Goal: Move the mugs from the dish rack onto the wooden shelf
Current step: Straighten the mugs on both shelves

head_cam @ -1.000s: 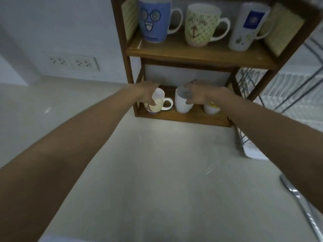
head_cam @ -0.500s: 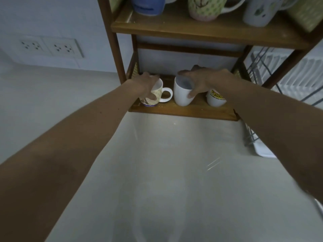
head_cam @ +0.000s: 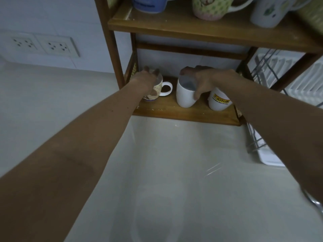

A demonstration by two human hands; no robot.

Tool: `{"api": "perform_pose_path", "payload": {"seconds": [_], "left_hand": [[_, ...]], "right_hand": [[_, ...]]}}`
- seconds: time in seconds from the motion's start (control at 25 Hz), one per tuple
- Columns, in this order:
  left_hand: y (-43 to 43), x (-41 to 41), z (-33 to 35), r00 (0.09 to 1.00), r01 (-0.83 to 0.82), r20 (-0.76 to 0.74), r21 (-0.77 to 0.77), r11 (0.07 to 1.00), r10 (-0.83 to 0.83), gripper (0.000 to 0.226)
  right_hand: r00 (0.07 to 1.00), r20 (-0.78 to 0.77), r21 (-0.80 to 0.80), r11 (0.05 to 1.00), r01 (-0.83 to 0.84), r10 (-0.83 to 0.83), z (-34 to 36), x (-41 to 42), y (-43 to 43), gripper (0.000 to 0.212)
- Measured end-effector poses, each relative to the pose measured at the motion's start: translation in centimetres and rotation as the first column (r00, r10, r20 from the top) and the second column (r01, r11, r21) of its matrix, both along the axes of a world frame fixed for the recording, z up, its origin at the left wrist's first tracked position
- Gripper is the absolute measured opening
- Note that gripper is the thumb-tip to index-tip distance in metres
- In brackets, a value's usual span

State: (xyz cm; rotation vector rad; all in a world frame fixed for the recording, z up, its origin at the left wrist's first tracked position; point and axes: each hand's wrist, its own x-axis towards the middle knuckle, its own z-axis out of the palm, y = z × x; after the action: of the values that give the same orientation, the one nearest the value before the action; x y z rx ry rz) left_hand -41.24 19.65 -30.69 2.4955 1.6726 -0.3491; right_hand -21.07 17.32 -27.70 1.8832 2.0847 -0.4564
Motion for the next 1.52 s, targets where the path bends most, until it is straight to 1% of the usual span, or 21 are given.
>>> {"api": "perform_pose_path", "payload": {"seconds": [0.12, 0.16, 0.2, 0.28, 0.36, 0.52, 0.72, 0.96, 1.08, 1.24, 1.36, 1.52], "left_hand": [[0.1, 0.1, -0.1, 1.0, -0.007, -0.007, -0.005, 1.0, 0.007, 0.091], [0.1, 0.1, -0.1, 1.0, -0.012, -0.01, -0.008, 1.0, 0.012, 0.091], [0.1, 0.1, -0.1, 1.0, -0.015, -0.01, -0.011, 1.0, 0.015, 0.091], [0.2, 0.0, -0.1, 1.0, -0.014, -0.009, -0.014, 1.0, 0.014, 0.091], [0.2, 0.0, 0.0, 1.0, -0.007, -0.006, -0.016, 1.0, 0.007, 0.091], [0.1, 0.1, -0.1, 1.0, -0.021, -0.013, -0.013, 1.0, 0.021, 0.09], [0.0, 0.0, 0.0, 1.0, -0.019, -0.024, 0.001, 1.0, 0.019, 0.09], [0.1, 0.1, -0.2, 0.999, -0.021, -0.026, 0.001, 1.0, 0.021, 0.091], [0.1, 0.1, -0.3, 1.0, -0.017, -0.026, 0.008, 1.0, 0.018, 0.091], [0.0, 0.2, -0.6, 0.999, -0.026, -0.029, 0.02, 0.999, 0.026, 0.094], [0.0, 0.2, -0.5, 0.999, -0.008, -0.051, 0.027, 1.0, 0.01, 0.095], [0.1, 0.1, 0.3, 0.998, 0.019, -0.055, -0.012, 1.0, -0.02, 0.093]], "right_hand": [[0.994, -0.048, 0.025, 0.995, -0.098, 0.099, -0.6, 0.7, -0.1, 0.093], [0.993, -0.084, 0.023, 0.996, -0.081, 0.083, -0.7, 0.9, -0.1, 0.09], [0.991, -0.13, 0.001, 0.999, -0.032, 0.032, -0.7, 1.1, -0.1, 0.086], [0.985, -0.169, -0.046, 0.998, 0.034, -0.041, -0.5, 1.1, 0.1, 0.077], [0.985, -0.168, -0.046, 0.999, 0.022, -0.029, -0.3, 1.0, 0.5, 0.07], [0.977, -0.21, -0.062, 0.997, -0.052, 0.038, -0.2, 1.2, 0.5, 0.07], [0.966, -0.254, -0.079, 0.994, -0.08, 0.058, -0.2, 1.6, 0.1, 0.071], [0.969, -0.233, -0.081, 0.992, -0.101, 0.08, -0.1, 1.6, 0.0, 0.071], [0.969, -0.234, -0.075, 0.993, -0.092, 0.072, -0.1, 1.6, -0.1, 0.071], [0.978, -0.2, -0.062, 0.995, -0.077, 0.063, 0.0, 1.5, 0.0, 0.071], [0.99, -0.129, -0.014, 0.998, -0.064, 0.062, 0.3, 0.9, 0.0, 0.072], [0.997, 0.074, 0.155, 0.987, -0.043, 0.031, -0.3, -0.6, -0.5, 0.078]]}}
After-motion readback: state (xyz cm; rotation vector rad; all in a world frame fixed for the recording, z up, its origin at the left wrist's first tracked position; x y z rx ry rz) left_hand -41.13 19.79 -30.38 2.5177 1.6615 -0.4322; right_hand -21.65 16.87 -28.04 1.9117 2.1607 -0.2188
